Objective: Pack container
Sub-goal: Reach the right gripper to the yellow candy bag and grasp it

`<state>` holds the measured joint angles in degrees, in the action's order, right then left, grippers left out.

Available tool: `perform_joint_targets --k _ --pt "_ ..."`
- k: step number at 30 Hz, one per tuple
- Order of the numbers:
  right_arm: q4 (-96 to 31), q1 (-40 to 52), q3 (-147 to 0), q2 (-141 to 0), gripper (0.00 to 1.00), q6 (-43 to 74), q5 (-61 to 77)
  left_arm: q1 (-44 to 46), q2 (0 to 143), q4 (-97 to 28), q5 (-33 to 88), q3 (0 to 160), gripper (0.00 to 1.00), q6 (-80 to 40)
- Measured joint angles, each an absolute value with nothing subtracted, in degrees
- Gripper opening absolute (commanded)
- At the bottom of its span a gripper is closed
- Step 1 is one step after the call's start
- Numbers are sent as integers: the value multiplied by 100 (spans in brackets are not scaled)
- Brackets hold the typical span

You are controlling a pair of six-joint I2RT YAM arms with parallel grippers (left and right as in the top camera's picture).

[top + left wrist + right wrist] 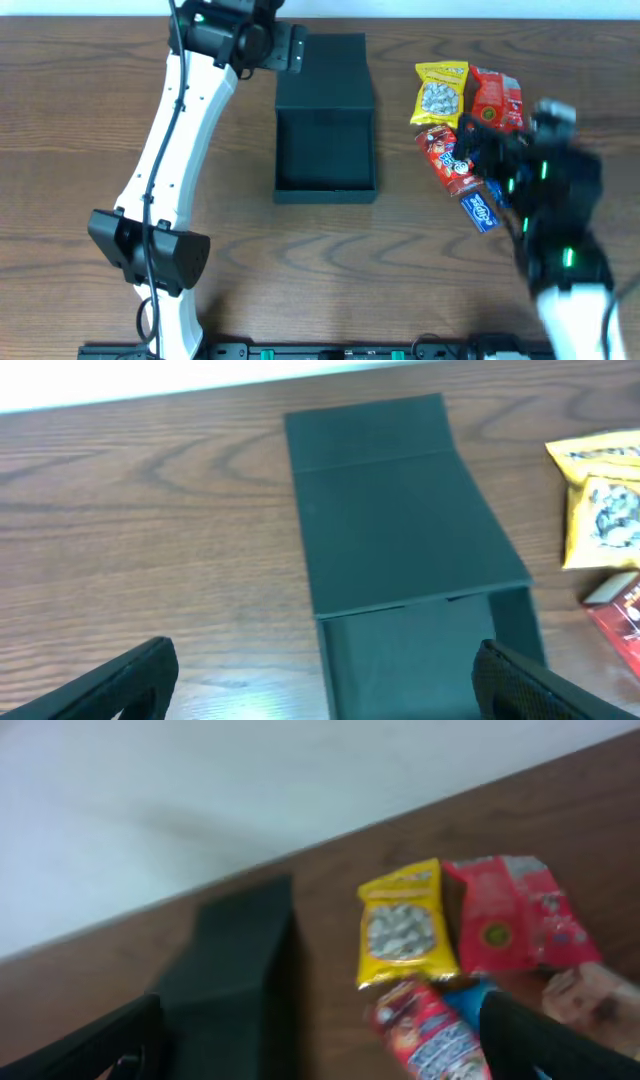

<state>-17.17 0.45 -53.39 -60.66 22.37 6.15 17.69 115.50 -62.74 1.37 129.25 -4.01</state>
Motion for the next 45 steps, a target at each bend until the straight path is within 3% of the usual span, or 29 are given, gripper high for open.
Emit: perform_joint_targets --k 7,16,38,40,42,45 --pt "-2574 -43 -7594 -8943 99 993 773 1621 11550 -6294 134 12925 95 -403" --pt "-4060 -36 -9974 -11839 99 602 639 1610 11550 -6534 134 12925 95 -403" --pt "-4150 491 -10383 -13211 99 701 -729 1247 11550 -6600 134 12925 95 -270" --pt "-4123 491 -10383 -13229 91 720 -788 1247 11550 -6600 134 12925 95 -270" --pt "-4115 491 -10390 -13253 70 784 -836 1247 11550 -6600 134 12925 95 -270" --pt "-4108 495 -10401 -13290 48 760 -880 1247 11550 -6600 134 12925 95 -270"
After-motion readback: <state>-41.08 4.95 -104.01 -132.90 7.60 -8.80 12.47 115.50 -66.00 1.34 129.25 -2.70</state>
